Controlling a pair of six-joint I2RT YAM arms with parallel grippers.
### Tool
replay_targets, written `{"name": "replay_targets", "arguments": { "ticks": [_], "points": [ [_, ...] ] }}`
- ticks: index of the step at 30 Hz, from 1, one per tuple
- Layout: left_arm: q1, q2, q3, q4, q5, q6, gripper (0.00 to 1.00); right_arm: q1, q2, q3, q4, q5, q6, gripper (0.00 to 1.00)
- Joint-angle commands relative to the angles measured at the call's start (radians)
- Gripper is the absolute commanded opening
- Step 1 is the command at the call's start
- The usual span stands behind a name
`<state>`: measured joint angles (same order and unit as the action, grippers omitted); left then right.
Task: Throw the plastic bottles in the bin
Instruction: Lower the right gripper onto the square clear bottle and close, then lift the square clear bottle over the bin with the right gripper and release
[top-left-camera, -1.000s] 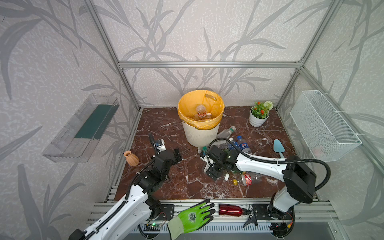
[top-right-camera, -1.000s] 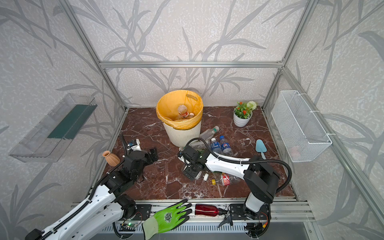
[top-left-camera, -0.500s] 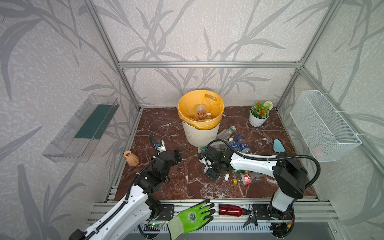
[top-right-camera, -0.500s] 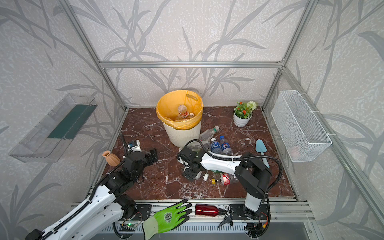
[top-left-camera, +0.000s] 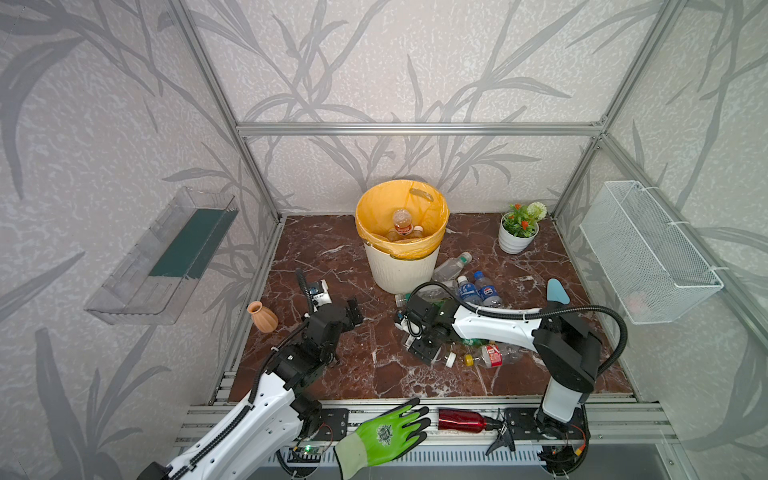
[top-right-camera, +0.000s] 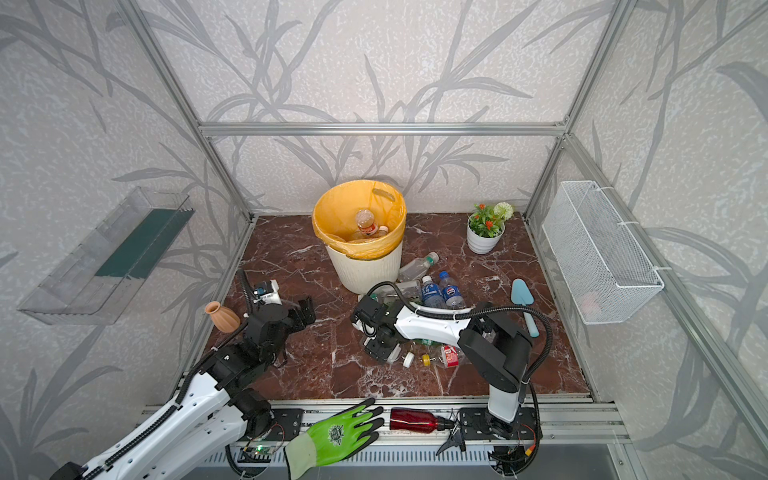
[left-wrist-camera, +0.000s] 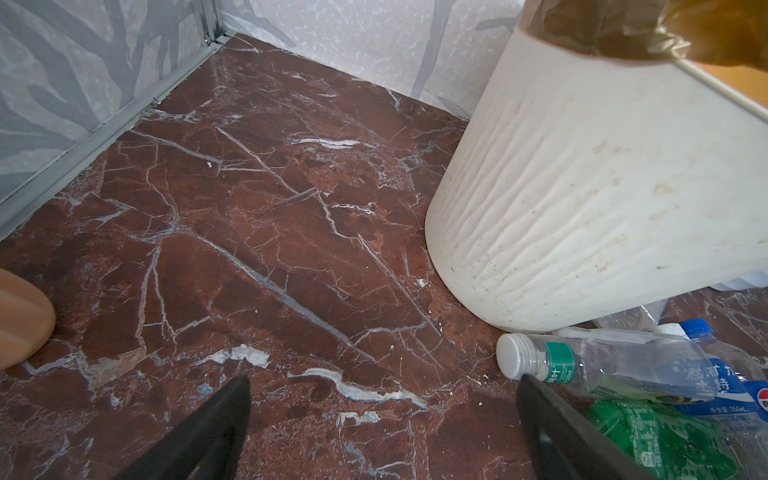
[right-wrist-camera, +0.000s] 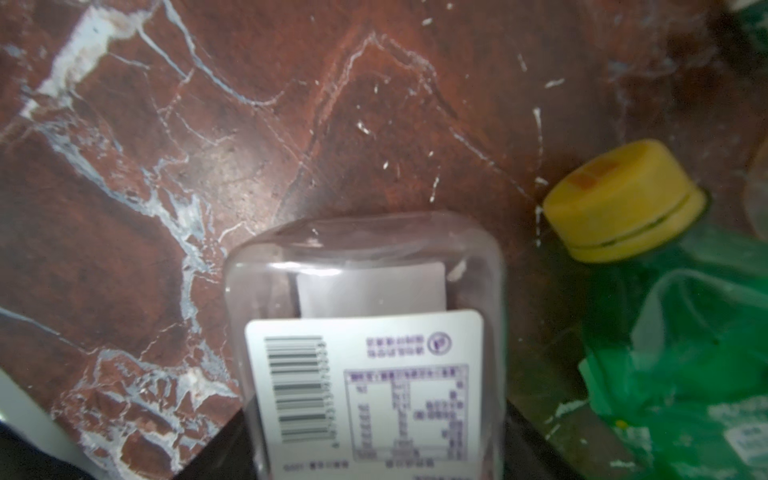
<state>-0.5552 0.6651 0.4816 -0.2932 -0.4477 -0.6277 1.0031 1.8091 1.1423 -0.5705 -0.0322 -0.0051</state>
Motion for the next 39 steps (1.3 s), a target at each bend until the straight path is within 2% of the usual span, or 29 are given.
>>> {"name": "replay_targets", "arguments": {
  "ticks": [1,5,8,13,18,23,25,30,32,35,39],
  "points": [
    [0.004,-0.021,-0.013,-0.02,-0.029,0.003,0.99,0.01,0.023,0.02,-0.034,-0.013,-0.016,0.66],
    [0.004,-0.04,-0.024,-0.003,-0.047,0.005,0.99,0.009,0.016,0.029,-0.021,-0.015,-0.014,0.65],
    [0.005,-0.047,-0.028,-0.004,-0.054,0.0,0.99,0.01,0.007,0.037,-0.012,-0.014,-0.013,0.58],
    [0.01,-0.053,-0.029,-0.005,-0.06,-0.007,0.99,0.009,-0.095,0.028,0.052,-0.013,-0.007,0.54],
    [0.023,-0.048,-0.03,-0.004,-0.068,-0.013,0.99,0.01,-0.339,-0.055,0.214,0.032,-0.016,0.49],
    [0.039,-0.041,-0.029,0.001,-0.06,-0.022,0.99,0.008,-0.669,-0.256,0.572,0.132,-0.057,0.49],
    [0.045,-0.035,-0.028,0.006,-0.055,-0.023,0.99,0.006,-0.797,-0.307,0.681,0.18,-0.097,0.49],
    [0.054,-0.012,-0.02,0.017,-0.037,-0.018,0.99,0.004,-0.976,-0.332,0.916,0.302,-0.236,0.49],
    [0.054,0.001,-0.015,0.023,-0.026,-0.015,0.99,-0.016,-0.992,-0.323,1.024,0.304,-0.277,0.49],
    [0.054,0.023,-0.004,0.034,0.0,-0.012,0.99,-0.099,-0.935,-0.247,1.072,0.21,-0.217,0.5],
    [0.054,0.056,0.026,0.023,0.044,-0.009,0.99,-0.209,-0.712,-0.078,1.05,0.083,-0.121,0.51]
  ]
}}
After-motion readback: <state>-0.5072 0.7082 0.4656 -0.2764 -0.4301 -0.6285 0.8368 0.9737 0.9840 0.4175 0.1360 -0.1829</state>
